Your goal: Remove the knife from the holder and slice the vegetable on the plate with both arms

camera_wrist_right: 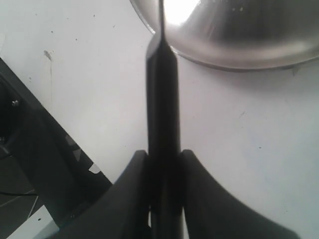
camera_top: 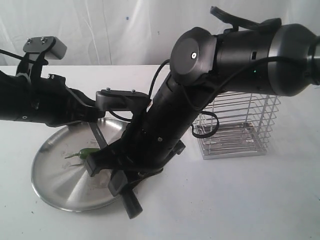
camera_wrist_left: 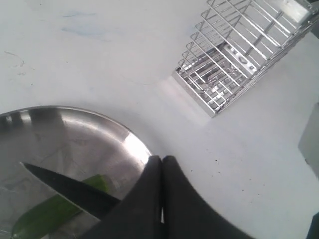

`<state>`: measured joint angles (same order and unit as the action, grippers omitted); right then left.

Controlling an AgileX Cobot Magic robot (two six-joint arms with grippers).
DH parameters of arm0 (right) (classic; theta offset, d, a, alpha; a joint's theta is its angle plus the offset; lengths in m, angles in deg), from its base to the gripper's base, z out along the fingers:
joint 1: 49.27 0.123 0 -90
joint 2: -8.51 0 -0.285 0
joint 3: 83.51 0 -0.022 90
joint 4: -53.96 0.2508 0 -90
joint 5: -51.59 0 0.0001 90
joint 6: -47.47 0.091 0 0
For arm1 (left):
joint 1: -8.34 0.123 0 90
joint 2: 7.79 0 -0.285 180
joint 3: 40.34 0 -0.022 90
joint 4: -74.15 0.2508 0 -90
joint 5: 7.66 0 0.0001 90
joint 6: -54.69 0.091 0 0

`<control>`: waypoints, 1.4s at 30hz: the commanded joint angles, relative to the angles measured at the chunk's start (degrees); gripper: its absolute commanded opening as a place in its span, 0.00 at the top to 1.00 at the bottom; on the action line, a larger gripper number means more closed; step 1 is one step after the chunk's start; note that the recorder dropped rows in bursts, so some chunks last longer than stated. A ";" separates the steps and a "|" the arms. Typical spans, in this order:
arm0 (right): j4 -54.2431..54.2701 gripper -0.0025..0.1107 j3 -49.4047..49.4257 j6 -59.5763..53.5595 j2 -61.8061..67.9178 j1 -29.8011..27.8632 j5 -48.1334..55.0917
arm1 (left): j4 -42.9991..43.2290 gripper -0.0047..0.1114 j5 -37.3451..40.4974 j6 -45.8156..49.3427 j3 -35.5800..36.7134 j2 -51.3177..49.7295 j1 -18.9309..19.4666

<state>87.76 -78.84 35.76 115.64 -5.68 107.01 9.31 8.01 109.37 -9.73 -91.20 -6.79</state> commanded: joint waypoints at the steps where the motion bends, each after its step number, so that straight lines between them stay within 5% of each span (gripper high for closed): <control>1: 0.45 0.98 0.00 -0.03 -0.27 0.00 -0.80 | -1.10 0.96 0.38 0.84 -0.15 -0.58 -0.24; 23: -0.94 0.98 -0.27 9.76 2.77 -0.24 -3.96 | -0.26 0.96 -9.15 0.68 -5.72 1.03 0.28; 29: -9.37 0.98 -8.41 17.49 4.52 -0.35 -0.27 | 0.83 0.96 -11.82 0.08 -4.70 -0.48 3.09; 36: -15.87 0.98 -15.53 31.80 11.83 -2.41 9.01 | 0.65 0.96 -1.82 -5.14 -5.10 -4.50 8.96; 42: -14.19 0.98 -15.32 35.55 12.20 1.12 9.51 | 0.77 0.96 0.65 -5.38 -5.10 -5.00 9.36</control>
<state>72.93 -93.66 69.11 128.30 -6.33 115.86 10.59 7.40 104.58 -14.93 -96.37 2.30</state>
